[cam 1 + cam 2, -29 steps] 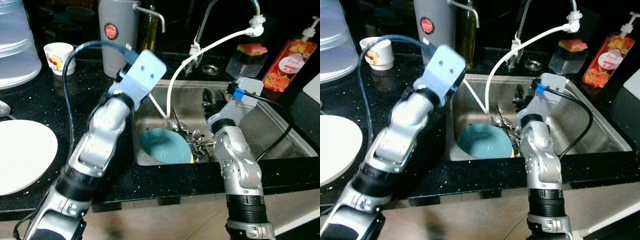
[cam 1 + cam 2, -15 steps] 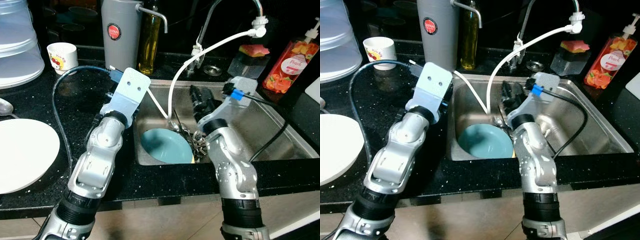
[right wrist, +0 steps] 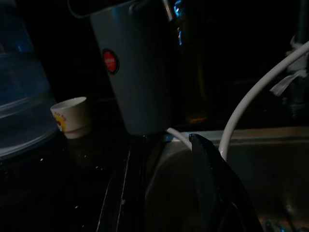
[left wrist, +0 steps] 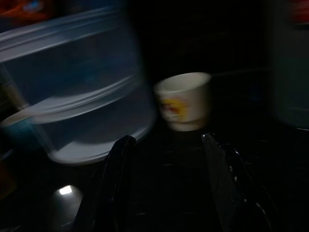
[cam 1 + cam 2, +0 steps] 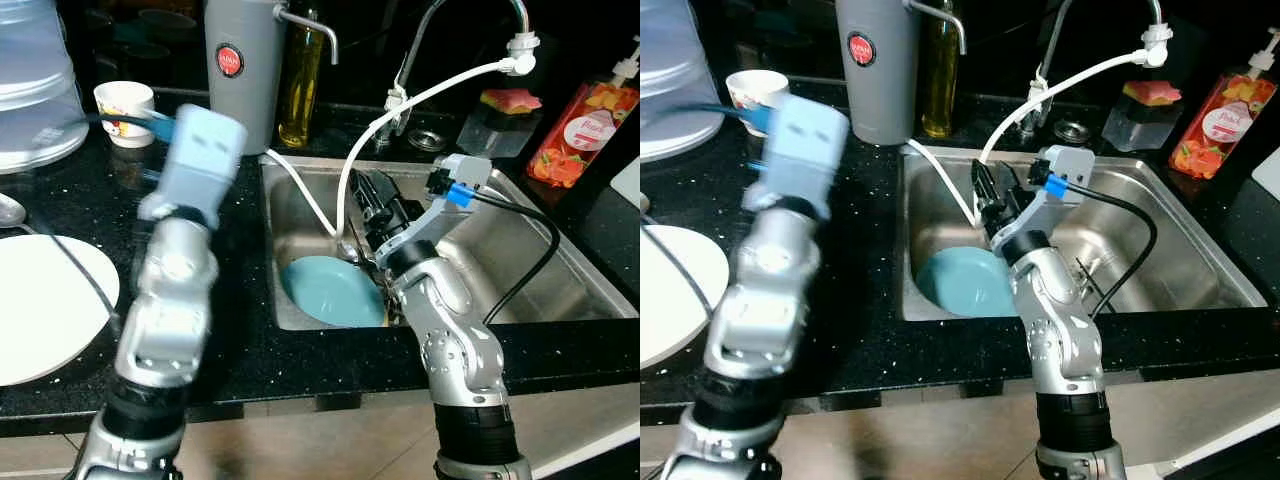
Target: Kitchen organization
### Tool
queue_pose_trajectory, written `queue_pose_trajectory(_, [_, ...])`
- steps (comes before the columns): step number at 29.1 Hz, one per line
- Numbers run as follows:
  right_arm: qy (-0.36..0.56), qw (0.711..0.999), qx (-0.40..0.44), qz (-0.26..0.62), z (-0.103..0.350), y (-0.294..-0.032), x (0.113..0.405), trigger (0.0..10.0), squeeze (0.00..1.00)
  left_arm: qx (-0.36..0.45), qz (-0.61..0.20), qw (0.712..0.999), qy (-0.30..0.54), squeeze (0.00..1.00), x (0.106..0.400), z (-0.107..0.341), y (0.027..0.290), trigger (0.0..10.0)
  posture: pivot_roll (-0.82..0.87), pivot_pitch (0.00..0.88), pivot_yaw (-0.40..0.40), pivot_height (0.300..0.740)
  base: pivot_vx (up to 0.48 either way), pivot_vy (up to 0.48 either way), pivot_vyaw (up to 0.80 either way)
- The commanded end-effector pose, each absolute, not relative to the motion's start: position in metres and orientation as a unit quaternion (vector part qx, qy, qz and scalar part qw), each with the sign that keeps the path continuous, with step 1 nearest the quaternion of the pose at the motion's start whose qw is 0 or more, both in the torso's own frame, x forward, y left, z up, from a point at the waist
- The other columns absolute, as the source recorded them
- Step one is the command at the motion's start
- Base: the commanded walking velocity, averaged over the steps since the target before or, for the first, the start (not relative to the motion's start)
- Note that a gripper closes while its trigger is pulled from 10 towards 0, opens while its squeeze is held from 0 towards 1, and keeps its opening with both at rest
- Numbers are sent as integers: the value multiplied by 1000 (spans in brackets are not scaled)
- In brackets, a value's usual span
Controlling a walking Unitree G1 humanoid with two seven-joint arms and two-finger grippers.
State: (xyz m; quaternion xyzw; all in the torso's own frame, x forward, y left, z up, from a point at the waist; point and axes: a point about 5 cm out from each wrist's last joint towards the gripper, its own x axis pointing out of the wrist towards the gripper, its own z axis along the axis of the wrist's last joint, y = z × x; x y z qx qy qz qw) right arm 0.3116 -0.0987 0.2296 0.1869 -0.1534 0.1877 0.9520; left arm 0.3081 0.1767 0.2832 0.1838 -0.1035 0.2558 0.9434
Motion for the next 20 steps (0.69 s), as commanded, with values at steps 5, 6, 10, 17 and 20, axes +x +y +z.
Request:
queue_pose_trajectory(5, [-145, 953, 187, 191, 227, -98, 312, 10000, 0, 150, 356, 918, -94, 0, 310, 302, 218, 10000, 347, 50, -121, 740, 0, 0, 0])
queue_pose_trajectory(6, [-144, 952, 188, 193, 227, -97, 312, 10000, 0, 130, 384, 910, -85, 0, 309, 306, 231, 10000, 347, 50, -121, 740, 0, 0, 0])
queue_pose_trajectory(10, [-143, 952, 187, 195, 226, -97, 313, 10000, 0, 92, 423, 899, -64, 0, 308, 307, 251, 10000, 351, 52, -120, 740, 0, 0, 0])
queue_pose_trajectory(17, [-142, 953, 188, 190, 225, -99, 313, 10000, 0, -29, 485, 873, 38, 0, 302, 284, 272, 10000, 351, 48, -117, 740, 0, 0, 0])
queue_pose_trajectory(20, [-142, 953, 187, 190, 225, -99, 313, 10000, 0, -55, 485, 871, 62, 0, 302, 276, 268, 10000, 349, 46, -115, 740, 0, 0, 0])
